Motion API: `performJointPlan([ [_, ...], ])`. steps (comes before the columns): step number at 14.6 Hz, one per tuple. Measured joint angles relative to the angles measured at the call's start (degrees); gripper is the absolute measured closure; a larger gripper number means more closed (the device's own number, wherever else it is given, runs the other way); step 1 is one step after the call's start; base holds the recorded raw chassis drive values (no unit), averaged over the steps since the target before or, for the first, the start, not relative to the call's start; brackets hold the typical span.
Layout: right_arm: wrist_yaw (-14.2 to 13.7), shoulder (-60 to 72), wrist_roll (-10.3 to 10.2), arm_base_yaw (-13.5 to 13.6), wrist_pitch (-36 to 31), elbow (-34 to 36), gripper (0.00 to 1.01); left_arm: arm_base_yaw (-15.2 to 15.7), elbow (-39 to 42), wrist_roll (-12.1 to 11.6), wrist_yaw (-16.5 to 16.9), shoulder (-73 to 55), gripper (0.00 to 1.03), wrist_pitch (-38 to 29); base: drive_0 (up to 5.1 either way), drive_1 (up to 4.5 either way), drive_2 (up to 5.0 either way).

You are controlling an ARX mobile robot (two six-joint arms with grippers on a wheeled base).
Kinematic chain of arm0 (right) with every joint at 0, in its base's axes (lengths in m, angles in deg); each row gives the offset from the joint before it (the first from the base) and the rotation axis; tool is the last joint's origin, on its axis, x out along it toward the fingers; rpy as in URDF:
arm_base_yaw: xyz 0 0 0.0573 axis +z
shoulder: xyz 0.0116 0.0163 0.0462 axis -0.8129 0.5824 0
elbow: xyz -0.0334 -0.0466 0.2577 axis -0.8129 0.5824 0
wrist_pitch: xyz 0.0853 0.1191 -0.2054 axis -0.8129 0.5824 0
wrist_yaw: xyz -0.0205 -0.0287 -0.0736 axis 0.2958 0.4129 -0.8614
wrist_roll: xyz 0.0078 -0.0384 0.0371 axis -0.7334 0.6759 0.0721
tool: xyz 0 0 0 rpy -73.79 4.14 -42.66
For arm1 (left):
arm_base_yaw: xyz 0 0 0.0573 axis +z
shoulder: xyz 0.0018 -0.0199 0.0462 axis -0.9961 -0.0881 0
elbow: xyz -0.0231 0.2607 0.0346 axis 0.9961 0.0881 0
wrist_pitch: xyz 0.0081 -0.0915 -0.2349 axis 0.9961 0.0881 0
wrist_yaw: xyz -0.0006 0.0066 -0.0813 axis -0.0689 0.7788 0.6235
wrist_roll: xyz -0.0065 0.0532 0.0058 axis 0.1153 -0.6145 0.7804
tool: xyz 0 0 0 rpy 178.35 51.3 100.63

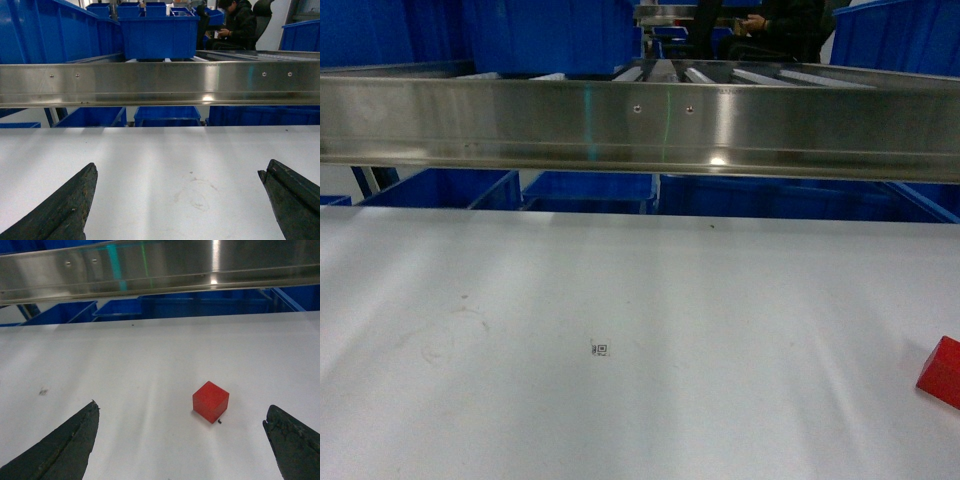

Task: Place magnetic block on left shelf second layer

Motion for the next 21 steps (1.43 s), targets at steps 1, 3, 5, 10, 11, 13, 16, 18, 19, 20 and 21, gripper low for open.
performJointPlan([
  [1,-1.6,9.2,-0.8,-0.6,-6.2,-2.9,0.03,0.0,0.0,0.0,0.0,0.0,0.05,0.0,0.0,0.00,0.0],
  [3,-5.6,34.7,-1.5,-2.9,-17.2,-16.4,0.03,0.0,0.0,0.0,0.0,0.0,0.05,0.0,0.0,0.00,0.0],
  [5,-8.0,51.1,-1.7,-5.4,-16.0,-25.7,0.03,0.0,0.0,0.0,0.0,0.0,0.05,0.0,0.0,0.00,0.0],
  [10,-7.9,73.8,1.2,-7.5,-13.2,-39.8,0.03,0.0,0.0,0.0,0.0,0.0,0.05,0.0,0.0,0.00,0.0],
  [11,-7.8,75.9,1.3,-8.0,-13.1,-39.6,0.03,0.0,0.0,0.0,0.0,0.0,0.05,0.0,0.0,0.00,0.0],
  [13,-7.8,75.5,0.3,-8.3,-15.5,-36.8,0.03,0.0,0.0,0.0,0.0,0.0,0.05,0.0,0.0,0.00,0.0],
  [16,-6.6,74.9,-1.4,-5.7,-18.3,-31.9,0.03,0.0,0.0,0.0,0.0,0.0,0.05,0.0,0.0,0.00,0.0],
  [18,-6.8,77.5,-1.6,-4.8,-20.5,-31.4,0.03,0.0,0.0,0.0,0.0,0.0,0.05,0.0,0.0,0.00,0.0],
  [19,-7.3,78.8,-1.6,-4.9,-21.4,-31.2,0.03,0.0,0.0,0.0,0.0,0.0,0.05,0.0,0.0,0.00,0.0],
  [20,-7.3,78.9,-1.7,-4.9,-21.5,-31.3,0.03,0.0,0.0,0.0,0.0,0.0,0.05,0.0,0.0,0.00,0.0],
  [21,-7.4,79.1,-1.8,-4.8,-21.8,-31.1,0.03,0.0,0.0,0.0,0.0,0.0,0.05,0.0,0.0,0.00,0.0],
])
